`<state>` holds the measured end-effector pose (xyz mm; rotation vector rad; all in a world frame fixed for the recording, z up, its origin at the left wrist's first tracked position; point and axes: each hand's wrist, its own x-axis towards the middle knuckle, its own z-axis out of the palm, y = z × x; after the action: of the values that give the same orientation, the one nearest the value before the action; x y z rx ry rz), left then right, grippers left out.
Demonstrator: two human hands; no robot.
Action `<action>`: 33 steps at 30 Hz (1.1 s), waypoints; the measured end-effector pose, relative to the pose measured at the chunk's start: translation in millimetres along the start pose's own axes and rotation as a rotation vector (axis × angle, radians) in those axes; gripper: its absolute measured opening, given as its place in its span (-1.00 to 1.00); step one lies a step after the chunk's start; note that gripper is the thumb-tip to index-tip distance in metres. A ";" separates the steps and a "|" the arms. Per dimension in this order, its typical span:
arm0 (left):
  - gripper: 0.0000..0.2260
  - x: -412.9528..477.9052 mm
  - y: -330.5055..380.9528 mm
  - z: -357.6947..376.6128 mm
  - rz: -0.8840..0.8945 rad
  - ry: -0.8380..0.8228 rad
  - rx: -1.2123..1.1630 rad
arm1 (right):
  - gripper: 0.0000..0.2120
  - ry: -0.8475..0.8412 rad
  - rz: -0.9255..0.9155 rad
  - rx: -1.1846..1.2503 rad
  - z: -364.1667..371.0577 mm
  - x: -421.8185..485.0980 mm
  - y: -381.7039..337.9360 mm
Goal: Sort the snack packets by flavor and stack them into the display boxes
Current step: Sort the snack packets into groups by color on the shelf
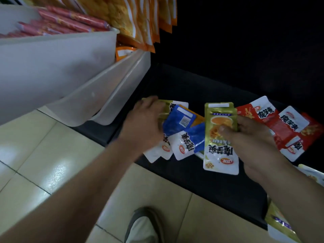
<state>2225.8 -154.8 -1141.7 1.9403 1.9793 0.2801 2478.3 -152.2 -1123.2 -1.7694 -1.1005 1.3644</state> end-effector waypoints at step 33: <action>-0.87 -89.4 133.9 47.6 -0.311 -0.156 -1.019 | -0.74 -0.043 -0.068 0.003 -50.2 -48.3 5.4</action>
<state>2367.5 -243.2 -1124.4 0.9615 1.5156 0.8217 2522.8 -197.6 -1094.2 -1.6924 -1.1703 1.3682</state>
